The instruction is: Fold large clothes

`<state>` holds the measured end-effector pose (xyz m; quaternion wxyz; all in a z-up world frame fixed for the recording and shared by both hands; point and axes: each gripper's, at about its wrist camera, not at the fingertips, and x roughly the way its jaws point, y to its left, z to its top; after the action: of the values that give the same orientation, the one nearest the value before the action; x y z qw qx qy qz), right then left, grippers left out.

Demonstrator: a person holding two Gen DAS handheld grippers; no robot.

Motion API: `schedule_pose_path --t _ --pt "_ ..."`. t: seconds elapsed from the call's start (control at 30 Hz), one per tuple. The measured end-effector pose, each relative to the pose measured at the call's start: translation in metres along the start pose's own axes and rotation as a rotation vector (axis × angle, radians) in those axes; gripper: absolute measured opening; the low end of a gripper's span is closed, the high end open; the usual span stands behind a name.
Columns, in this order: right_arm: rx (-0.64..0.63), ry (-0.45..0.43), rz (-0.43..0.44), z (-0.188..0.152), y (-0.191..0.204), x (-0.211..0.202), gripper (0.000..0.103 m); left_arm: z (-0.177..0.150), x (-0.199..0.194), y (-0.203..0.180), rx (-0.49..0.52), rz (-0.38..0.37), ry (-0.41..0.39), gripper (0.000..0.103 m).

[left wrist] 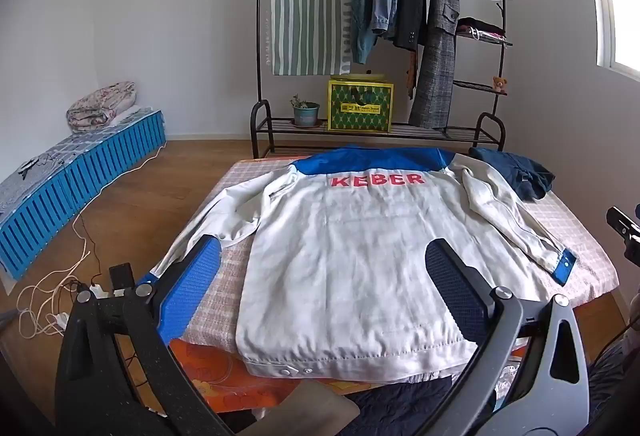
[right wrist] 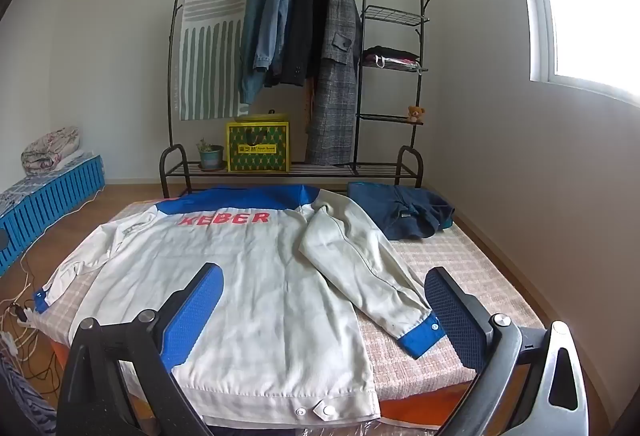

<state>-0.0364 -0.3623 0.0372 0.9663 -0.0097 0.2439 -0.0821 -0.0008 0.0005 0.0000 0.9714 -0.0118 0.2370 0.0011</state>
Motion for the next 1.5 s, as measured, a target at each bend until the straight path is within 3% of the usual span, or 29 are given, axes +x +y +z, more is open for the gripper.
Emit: schedule_pose_path --t 0.73,1.0,1.17,1.5 --pt "-0.008 -0.010 -0.004 0.002 -0.001 -0.003 0.102 0.003 -0.004 -0.001 0.006 -0.007 0.009 0.103" --pt "-0.009 -0.009 -0.004 0.002 0.000 -0.003 0.102 0.013 -0.009 -0.005 0.006 -0.001 0.003 0.103" --pt "-0.009 -0.008 -0.005 0.005 -0.001 -0.005 0.102 0.037 -0.015 -0.005 0.000 0.006 -0.004 0.103" --pt "-0.007 -0.005 -0.009 0.006 0.001 -0.006 0.102 0.033 -0.017 -0.003 0.001 0.003 -0.011 0.103"
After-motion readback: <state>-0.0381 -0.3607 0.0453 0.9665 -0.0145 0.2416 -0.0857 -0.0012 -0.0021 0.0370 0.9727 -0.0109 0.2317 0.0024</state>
